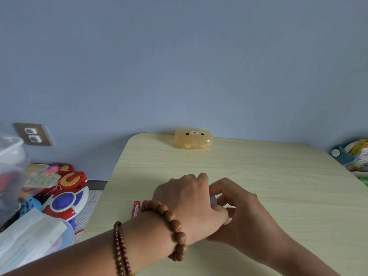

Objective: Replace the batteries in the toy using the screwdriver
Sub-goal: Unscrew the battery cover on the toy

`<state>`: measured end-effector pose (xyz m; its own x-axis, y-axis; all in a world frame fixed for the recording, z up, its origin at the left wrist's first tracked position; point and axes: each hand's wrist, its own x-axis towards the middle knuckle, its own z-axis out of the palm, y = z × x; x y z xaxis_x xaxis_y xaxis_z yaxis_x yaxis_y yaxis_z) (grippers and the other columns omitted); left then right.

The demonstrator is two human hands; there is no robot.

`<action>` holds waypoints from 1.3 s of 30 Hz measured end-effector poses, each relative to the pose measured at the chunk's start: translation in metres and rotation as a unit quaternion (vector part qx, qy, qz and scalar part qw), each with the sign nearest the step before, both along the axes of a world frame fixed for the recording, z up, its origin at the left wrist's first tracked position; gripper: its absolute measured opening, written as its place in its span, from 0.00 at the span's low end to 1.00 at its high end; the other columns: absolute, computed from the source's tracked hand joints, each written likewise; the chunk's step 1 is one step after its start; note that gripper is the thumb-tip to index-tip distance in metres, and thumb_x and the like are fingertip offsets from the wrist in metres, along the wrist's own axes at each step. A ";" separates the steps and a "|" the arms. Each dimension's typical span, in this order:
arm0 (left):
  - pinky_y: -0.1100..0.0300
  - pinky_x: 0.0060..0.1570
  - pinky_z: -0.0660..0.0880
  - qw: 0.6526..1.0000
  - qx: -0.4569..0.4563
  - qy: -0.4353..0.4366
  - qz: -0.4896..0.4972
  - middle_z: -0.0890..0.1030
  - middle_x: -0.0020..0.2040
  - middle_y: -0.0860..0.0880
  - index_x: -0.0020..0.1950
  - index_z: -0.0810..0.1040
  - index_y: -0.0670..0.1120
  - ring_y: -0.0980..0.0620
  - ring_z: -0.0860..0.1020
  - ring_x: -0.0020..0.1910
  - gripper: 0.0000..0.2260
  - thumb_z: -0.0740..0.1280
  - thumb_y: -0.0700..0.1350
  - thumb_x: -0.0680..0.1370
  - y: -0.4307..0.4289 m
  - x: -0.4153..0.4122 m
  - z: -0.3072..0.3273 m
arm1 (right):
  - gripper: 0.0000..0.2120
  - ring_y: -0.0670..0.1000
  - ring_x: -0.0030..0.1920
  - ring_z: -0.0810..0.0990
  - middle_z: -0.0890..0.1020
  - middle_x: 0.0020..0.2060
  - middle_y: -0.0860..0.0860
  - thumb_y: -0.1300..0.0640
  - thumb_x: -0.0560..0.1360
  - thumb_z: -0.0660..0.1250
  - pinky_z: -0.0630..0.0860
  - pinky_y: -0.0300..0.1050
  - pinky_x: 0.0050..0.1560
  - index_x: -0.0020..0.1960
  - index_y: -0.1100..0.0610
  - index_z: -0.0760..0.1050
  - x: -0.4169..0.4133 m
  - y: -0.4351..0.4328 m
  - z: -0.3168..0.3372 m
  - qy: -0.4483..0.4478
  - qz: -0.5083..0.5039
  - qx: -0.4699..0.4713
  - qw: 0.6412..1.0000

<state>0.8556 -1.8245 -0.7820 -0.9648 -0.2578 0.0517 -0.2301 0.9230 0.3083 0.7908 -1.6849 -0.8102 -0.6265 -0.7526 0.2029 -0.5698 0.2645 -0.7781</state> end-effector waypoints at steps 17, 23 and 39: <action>0.55 0.37 0.73 0.999 -0.010 0.015 -0.033 0.74 0.43 0.50 0.50 0.65 0.49 0.48 0.75 0.39 0.11 0.58 0.55 0.74 0.003 -0.001 -0.004 | 0.22 0.50 0.44 0.81 0.80 0.48 0.44 0.57 0.59 0.84 0.82 0.50 0.38 0.49 0.45 0.79 0.001 0.000 0.000 0.025 -0.002 -0.002 1.000; 0.54 0.36 0.71 0.998 0.017 0.042 -0.041 0.74 0.44 0.50 0.51 0.60 0.50 0.47 0.74 0.39 0.10 0.58 0.53 0.76 0.003 0.005 -0.006 | 0.21 0.50 0.44 0.80 0.79 0.47 0.44 0.59 0.61 0.82 0.82 0.49 0.37 0.49 0.48 0.80 0.001 -0.001 0.002 0.037 0.009 0.000 0.999; 0.56 0.35 0.70 0.992 -0.021 0.101 -0.072 0.75 0.43 0.50 0.51 0.58 0.49 0.48 0.74 0.38 0.13 0.59 0.55 0.77 -0.002 0.009 -0.013 | 0.23 0.50 0.43 0.81 0.79 0.47 0.43 0.59 0.59 0.82 0.82 0.42 0.38 0.49 0.47 0.78 -0.002 -0.002 0.003 0.052 0.000 0.016 0.999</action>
<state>0.8644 -1.8268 -0.7945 -0.9605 -0.1108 0.2552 -0.0318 0.9550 0.2949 0.7886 -1.6864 -0.8074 -0.6037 -0.7596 0.2420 -0.6467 0.2891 -0.7058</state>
